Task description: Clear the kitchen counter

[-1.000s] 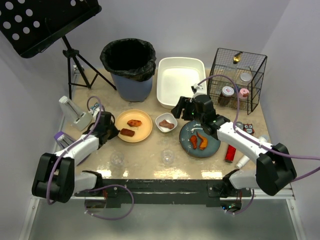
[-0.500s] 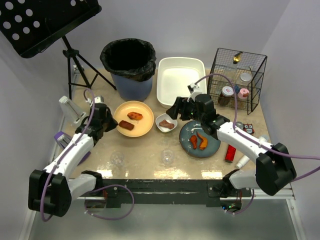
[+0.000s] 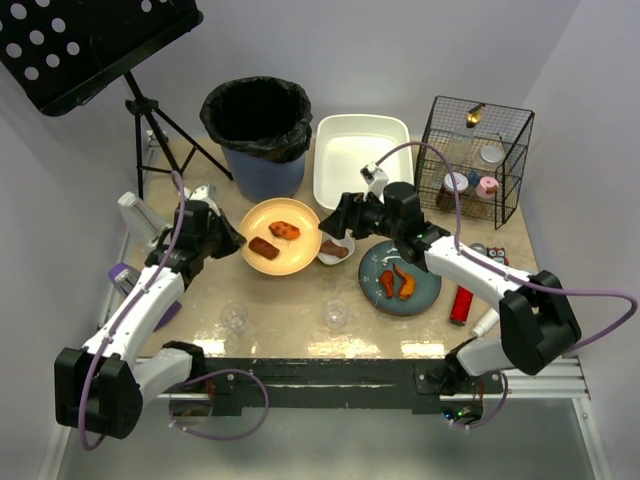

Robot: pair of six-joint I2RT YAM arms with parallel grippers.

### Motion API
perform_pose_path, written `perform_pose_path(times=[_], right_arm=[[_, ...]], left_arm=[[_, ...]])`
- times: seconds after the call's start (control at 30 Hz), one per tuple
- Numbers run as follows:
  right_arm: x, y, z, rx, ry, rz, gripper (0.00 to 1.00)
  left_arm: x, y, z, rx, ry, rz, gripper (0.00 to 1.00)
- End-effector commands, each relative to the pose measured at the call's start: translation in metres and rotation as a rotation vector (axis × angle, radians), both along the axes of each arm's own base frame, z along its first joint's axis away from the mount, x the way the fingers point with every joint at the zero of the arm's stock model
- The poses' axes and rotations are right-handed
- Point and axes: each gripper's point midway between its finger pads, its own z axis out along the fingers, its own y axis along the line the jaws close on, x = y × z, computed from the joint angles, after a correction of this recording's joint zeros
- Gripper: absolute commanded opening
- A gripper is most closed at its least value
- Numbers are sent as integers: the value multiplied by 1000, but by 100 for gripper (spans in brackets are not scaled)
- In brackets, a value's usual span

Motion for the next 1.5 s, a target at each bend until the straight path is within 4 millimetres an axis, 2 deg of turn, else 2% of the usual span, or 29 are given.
perform_pose_path(times=[0.0,0.4,0.7,0.9,1.0,1.13,1.47], right_arm=[[1,15,22,104,-28,35,79],[9,23,7,87,1,59,75],[11,28,-3,88,29,70,63],[12,27,-17,26,51,92,56],[9,29,-19,24,58,113,51],[6,33,-20,27,65,146,39],[-6,40,-28,44,105,231,17]], left_arm=[[15,-21,46,-74,-137,-114,0],[7,-39,51,-77,-165,-280,0],[5,-47,48,-73,-162,-364,0],[5,-49,50,-61,-175,-397,0],[5,-51,48,-59,-175,-415,0],[5,-52,44,-52,-171,-434,0],[10,-48,34,-19,-160,-418,0]])
